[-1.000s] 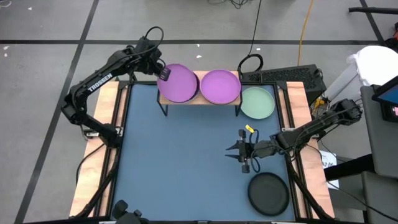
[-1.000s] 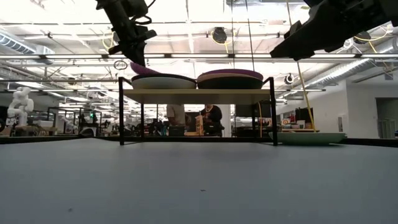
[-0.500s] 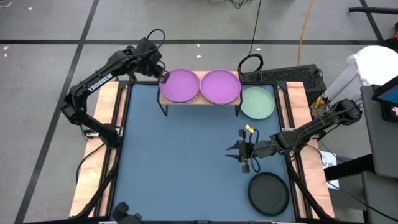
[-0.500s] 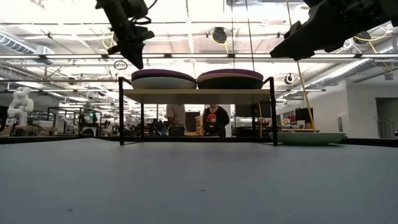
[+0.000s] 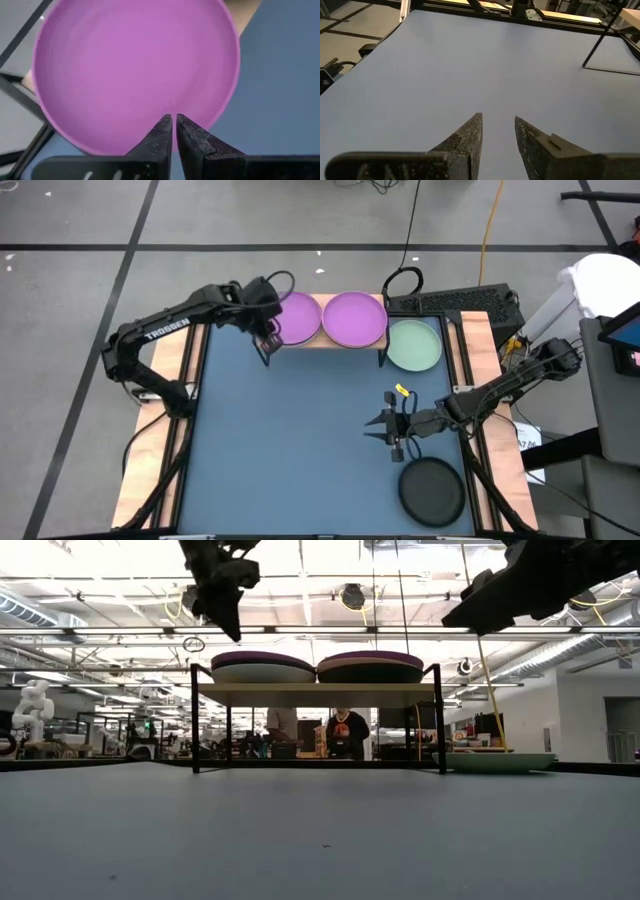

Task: Place and stack plates onto a shelf
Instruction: Stack the purple plate on top of the dark green plate on the shelf

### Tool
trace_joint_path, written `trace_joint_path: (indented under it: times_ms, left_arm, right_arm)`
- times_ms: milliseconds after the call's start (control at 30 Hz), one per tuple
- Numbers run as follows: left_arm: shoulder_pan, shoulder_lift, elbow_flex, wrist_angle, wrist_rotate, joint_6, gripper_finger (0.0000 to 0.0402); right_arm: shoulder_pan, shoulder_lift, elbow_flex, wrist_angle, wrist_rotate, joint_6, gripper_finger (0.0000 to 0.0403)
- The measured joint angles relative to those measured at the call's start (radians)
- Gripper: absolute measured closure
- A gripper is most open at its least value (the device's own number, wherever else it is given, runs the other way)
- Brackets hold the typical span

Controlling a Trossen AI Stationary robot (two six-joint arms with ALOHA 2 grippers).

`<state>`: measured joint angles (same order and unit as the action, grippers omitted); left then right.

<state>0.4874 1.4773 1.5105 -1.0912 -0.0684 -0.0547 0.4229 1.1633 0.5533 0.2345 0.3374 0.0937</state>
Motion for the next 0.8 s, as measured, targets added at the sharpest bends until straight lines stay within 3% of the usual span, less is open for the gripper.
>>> trace_joint_path:
  times_ms: [200, 800]
  left_arm:
    - [-0.023, 0.000, 0.000, -0.079, -0.116, -0.062, 0.0396]
    - [0.129, -0.001, -0.043, -0.079, -0.127, -0.021, 0.0398]
  right_arm:
    - [0.018, 0.000, 0.000, 0.000, 0.001, 0.000, 0.0303]
    - [0.024, 0.000, 0.000, 0.001, 0.006, 0.003, 0.0303]
